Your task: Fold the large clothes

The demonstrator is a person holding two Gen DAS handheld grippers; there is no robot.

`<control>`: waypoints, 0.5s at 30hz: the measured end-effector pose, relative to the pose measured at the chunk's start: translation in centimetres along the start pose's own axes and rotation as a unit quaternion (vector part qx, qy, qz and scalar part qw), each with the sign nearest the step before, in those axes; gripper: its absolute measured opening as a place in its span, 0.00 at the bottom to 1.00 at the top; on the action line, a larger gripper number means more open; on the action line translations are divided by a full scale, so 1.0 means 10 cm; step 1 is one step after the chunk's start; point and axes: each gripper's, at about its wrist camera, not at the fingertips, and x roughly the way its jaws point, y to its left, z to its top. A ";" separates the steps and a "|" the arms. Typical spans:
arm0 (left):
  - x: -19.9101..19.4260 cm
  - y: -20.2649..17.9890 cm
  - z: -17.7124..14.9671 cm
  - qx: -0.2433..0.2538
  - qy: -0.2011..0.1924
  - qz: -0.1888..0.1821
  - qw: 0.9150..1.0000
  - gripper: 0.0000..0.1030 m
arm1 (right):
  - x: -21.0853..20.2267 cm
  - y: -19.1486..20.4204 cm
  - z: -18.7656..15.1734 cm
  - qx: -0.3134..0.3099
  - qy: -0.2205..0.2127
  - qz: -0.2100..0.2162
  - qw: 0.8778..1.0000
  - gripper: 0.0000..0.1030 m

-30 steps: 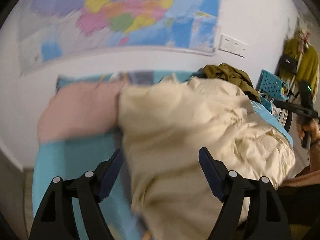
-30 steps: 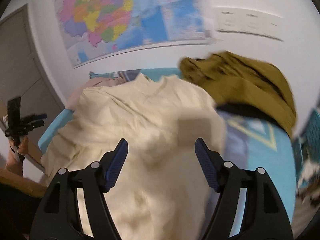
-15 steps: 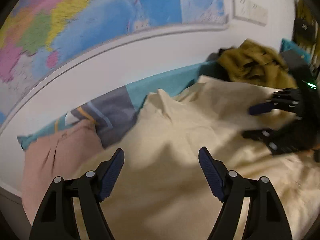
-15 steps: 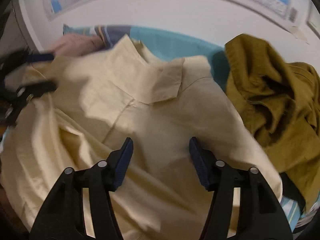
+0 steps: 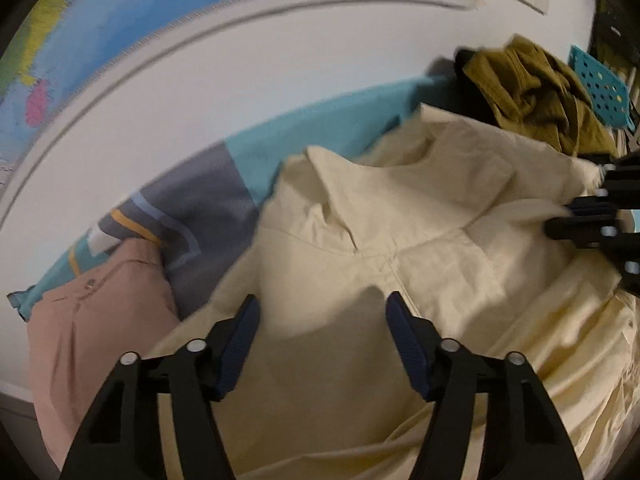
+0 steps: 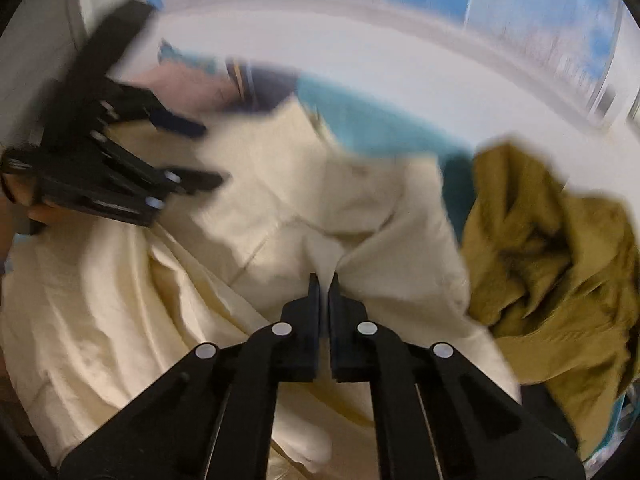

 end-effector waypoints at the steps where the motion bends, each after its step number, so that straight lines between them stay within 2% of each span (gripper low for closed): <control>1: -0.04 0.03 0.05 -0.009 -0.008 -0.001 1.000 0.60 | -0.10 -0.01 0.03 0.003 -0.016 -0.003 1.000 0.03; 3: -0.16 0.14 0.15 -0.028 -0.033 0.000 0.999 0.60 | -0.28 -0.06 0.10 0.013 -0.057 -0.020 0.998 0.03; 5: -0.24 0.20 0.19 -0.040 -0.053 0.005 0.998 0.60 | -0.29 -0.20 0.15 0.044 -0.077 -0.028 0.996 0.03; 7: -0.28 0.25 0.21 -0.052 -0.064 0.005 0.997 0.60 | -0.12 -0.35 0.17 0.059 -0.073 -0.045 0.995 0.03; 8: -0.28 0.25 0.19 -0.056 -0.064 0.009 0.996 0.60 | -0.06 -0.41 0.16 0.072 -0.074 -0.039 0.994 0.03; 9: -0.28 0.22 0.18 -0.054 -0.064 0.014 0.996 0.60 | 0.04 -0.49 0.15 0.086 -0.062 -0.031 0.994 0.03; 11: -0.29 0.17 0.12 -0.038 -0.067 0.032 0.996 0.60 | 0.20 -0.56 0.15 0.092 -0.055 -0.042 0.993 0.03; 13: -0.31 0.09 0.10 -0.026 -0.065 0.030 0.997 0.60 | 0.34 -0.60 0.17 0.090 -0.047 -0.059 0.993 0.03; 15: -0.36 0.03 0.00 -0.024 -0.067 0.029 0.997 0.60 | 0.41 -0.70 0.13 0.128 -0.049 -0.051 0.989 0.03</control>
